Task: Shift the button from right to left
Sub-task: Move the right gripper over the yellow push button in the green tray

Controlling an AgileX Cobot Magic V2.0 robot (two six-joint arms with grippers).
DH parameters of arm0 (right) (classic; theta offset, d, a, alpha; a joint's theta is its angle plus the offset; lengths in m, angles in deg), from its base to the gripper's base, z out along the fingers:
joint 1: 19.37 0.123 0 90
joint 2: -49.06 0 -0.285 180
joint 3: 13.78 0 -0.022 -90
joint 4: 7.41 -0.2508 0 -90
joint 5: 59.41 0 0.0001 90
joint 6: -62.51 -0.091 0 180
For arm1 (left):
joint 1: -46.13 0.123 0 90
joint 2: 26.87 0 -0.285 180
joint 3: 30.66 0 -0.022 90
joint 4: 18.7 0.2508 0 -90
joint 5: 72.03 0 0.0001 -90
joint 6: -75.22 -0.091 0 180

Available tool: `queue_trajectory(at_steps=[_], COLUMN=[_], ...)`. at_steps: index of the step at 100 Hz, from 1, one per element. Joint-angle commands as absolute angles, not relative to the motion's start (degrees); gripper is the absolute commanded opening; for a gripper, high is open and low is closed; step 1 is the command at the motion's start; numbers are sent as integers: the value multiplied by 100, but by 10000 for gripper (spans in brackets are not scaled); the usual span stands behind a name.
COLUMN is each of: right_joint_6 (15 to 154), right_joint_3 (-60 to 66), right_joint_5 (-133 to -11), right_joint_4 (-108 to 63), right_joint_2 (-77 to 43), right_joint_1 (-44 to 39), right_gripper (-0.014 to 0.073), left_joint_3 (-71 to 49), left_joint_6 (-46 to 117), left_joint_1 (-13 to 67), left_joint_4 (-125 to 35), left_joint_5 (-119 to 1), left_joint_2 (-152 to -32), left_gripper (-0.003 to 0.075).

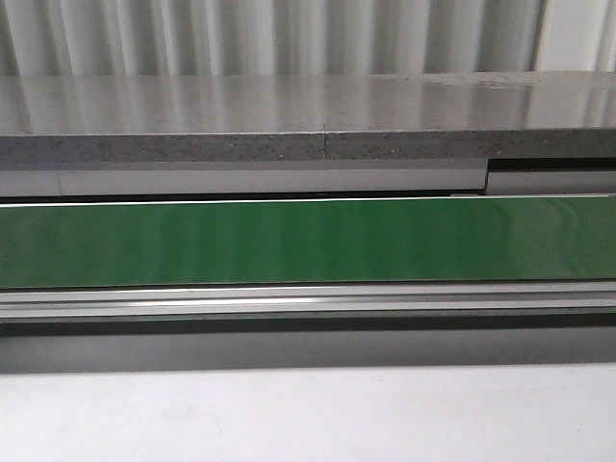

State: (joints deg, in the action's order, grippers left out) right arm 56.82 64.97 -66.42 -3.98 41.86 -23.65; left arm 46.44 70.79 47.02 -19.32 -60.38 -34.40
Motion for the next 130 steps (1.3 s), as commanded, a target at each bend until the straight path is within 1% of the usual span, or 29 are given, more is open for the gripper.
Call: queue_trajectory(at_steps=[1,69,92,105,130], right_joint_6=[5711,5711,5715,5709,5709], right_joint_3=[6404,6382,5829,5295,4295], right_joint_5=[-6215,-6247,-6387,-6983,-8445], right_joint_4=[-348,-338,-239,-244,-250], right_joint_2=[4277,4277,4221,3930,2871], right_joint_1=[-2351,-2352,-2352,-2352,-2352], right_gripper=[-67,-67,-67,-67,-67], left_joint_3=[4792,4792,4792,4792,4792], left_joint_6=[7123,7123,7123,7123,7123], left_joint_1=[4710,4710,4710,4710,4710], left_joint_4=[-1956,-1956,-1956,-1956,-1956], left_joint_5=[-6508,-6508,-6508,-6508,-6508], left_joint_2=[-3241,-3241,-3241,-3241,-3241], left_gripper=[-20,-20,-20,-20,-20])
